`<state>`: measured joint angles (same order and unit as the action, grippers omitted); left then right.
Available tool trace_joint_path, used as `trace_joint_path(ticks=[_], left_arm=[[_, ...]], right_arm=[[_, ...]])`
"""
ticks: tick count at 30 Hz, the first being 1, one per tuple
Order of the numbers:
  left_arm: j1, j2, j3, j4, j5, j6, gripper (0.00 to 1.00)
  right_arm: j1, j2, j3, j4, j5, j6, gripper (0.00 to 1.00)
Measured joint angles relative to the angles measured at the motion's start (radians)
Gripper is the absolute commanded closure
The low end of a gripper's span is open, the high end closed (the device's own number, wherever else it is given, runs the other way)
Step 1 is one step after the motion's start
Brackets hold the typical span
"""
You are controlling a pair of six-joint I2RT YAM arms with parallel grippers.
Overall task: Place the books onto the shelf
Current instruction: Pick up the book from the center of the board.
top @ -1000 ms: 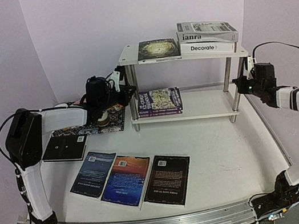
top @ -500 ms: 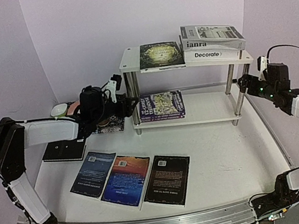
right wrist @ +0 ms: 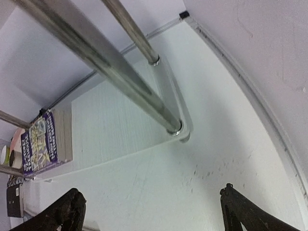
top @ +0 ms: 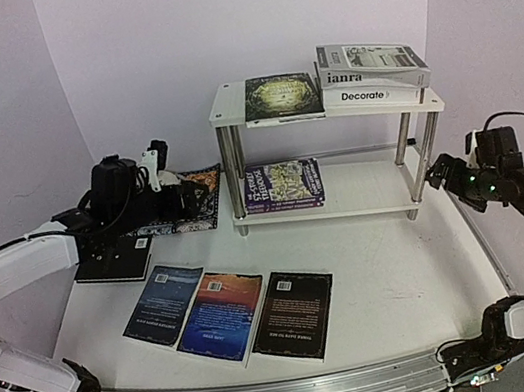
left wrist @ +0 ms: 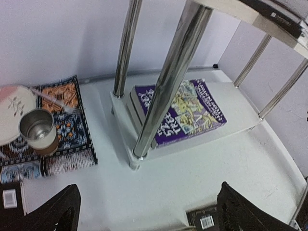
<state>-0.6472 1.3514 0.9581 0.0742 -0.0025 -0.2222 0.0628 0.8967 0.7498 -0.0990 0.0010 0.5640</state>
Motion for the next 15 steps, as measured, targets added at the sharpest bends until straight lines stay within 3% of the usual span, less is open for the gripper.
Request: trace_joint_path(ticks=[6,10,15], left_arm=[[0.000,-0.015,0.189,-0.480,0.013,-0.129,0.00],[0.009,-0.015,0.218,-0.664,0.047,-0.201,0.00],[0.108,-0.016,0.205,-0.798,0.162,-0.285,0.02]], right_arm=[[0.206,0.005,0.000,-0.153,0.010,0.112,0.02],[0.335,0.080,0.000,-0.197,0.019,0.185,0.02],[0.504,0.188,0.005,-0.225,0.068,0.267,0.02]])
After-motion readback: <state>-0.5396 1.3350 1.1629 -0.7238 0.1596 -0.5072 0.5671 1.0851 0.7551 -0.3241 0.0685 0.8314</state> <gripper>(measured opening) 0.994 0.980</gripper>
